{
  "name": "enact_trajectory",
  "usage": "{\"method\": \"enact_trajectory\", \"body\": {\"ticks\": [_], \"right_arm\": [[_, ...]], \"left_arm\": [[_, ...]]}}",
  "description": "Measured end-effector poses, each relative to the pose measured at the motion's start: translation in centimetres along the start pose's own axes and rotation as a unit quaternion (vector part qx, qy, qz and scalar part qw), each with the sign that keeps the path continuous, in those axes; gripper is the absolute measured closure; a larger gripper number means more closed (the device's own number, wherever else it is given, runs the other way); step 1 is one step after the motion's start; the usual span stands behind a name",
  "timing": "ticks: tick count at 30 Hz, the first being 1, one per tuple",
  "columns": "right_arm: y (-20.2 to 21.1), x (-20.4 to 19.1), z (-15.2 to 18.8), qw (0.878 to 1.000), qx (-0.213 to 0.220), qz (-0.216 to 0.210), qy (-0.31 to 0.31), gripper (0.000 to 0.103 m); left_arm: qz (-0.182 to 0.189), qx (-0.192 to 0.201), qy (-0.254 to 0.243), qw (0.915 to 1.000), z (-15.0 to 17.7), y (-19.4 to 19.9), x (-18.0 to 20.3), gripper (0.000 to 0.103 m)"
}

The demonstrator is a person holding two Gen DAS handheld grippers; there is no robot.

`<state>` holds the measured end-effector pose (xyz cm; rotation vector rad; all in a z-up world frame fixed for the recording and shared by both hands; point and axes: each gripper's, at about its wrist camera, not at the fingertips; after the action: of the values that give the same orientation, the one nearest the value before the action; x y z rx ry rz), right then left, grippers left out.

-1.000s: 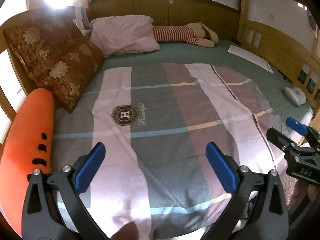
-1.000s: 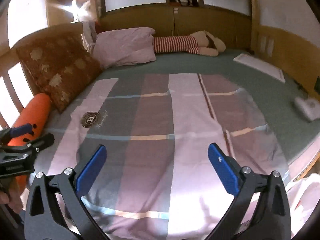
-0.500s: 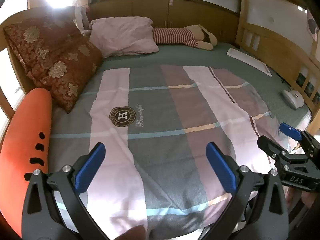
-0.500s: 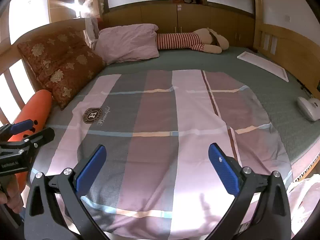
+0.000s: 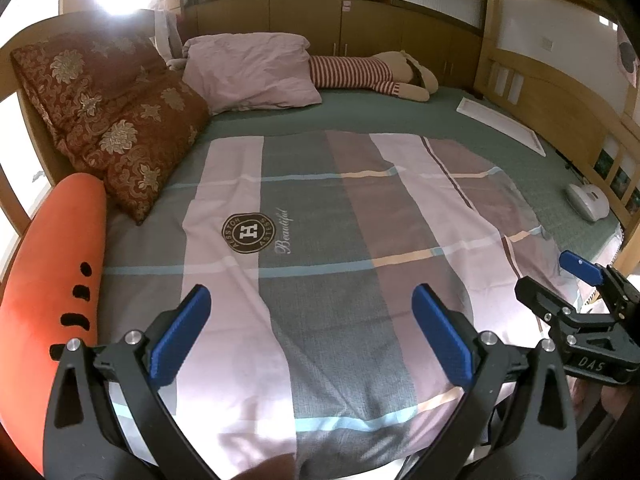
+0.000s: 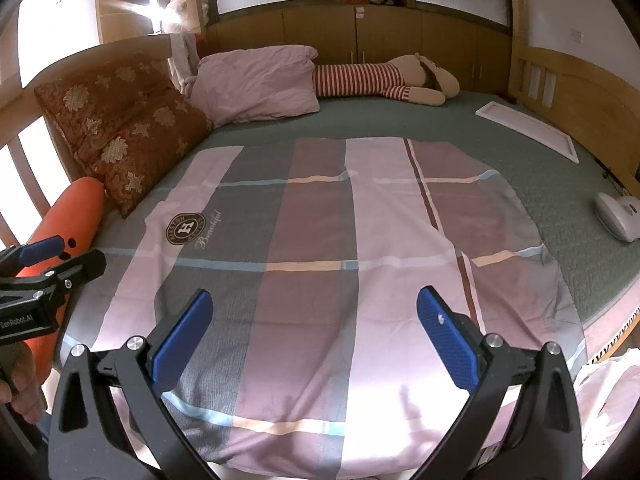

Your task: Collect trash

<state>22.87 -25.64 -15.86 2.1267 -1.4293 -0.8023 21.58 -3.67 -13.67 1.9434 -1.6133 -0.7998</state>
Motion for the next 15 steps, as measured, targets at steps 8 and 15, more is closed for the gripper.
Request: {"method": "enact_trajectory", "body": {"ticks": [8, 15], "right_arm": [[-0.09, -0.03, 0.01, 1.000, 0.000, 0.000, 0.001, 0.003], [-0.12, -0.13, 0.05, 1.000, 0.000, 0.001, 0.002, 0.003]], "left_arm": [[0.000, 0.000, 0.000, 1.0000, -0.03, -0.08, -0.16, 0.003], [0.000, 0.000, 0.000, 1.0000, 0.01, -0.02, -0.10, 0.003]]}}
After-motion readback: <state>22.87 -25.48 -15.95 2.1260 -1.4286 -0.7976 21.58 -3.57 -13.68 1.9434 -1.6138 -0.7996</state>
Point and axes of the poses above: each gripper's, at about its wrist camera, not at the fingertips, and y roughly against the way its jaws point, x to its right, z to its underside, and after that the axes turned 13 degrees about -z, right-handed
